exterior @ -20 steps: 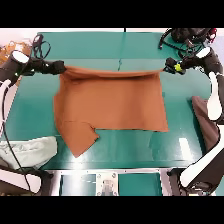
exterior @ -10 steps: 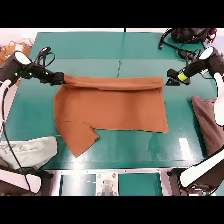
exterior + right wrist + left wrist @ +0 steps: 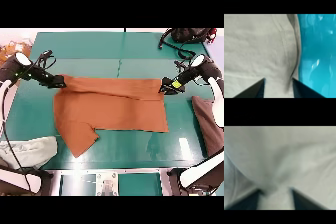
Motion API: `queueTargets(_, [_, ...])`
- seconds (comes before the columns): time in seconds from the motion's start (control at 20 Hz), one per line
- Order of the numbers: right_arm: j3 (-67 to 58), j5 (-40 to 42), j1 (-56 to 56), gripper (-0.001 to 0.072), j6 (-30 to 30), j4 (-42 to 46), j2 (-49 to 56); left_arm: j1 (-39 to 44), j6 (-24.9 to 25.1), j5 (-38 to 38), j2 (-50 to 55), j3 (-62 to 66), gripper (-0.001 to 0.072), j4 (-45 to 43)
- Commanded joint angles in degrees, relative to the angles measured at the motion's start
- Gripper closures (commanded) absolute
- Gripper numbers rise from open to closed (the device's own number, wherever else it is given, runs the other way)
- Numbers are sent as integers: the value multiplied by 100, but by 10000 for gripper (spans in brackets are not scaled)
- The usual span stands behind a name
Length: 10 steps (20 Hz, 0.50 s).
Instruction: Fold the shirts.
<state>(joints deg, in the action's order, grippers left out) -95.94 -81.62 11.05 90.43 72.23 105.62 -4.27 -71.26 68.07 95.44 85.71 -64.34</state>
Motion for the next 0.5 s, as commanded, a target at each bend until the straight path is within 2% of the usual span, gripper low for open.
queueTargets(0.0, [-297,-754,192,315,109,48,-52,-48,-404,955,-37,140,201,-258])
queueTargets(0.05, [-328,-909,282,451,129,48,-153,-96,-599,1318,-70,221,261,-363])
queueTargets(0.1, [-308,-1003,354,675,127,52,-258,-164,-678,1652,-111,251,424,-385])
queueTargets(0.15, [-240,-1095,407,698,129,52,-382,-208,-704,1989,-166,243,603,-415])
queueTargets(0.2, [-39,-1099,437,698,127,59,-564,-208,-767,2277,-227,240,683,-439])
queueTargets(0.3, [616,-1034,452,699,37,94,-1012,-190,-988,2452,-566,-28,684,-748])
queueTargets(0.45, [2181,-551,608,699,39,90,-2033,-190,-1185,2144,-1692,-1355,684,-1029])
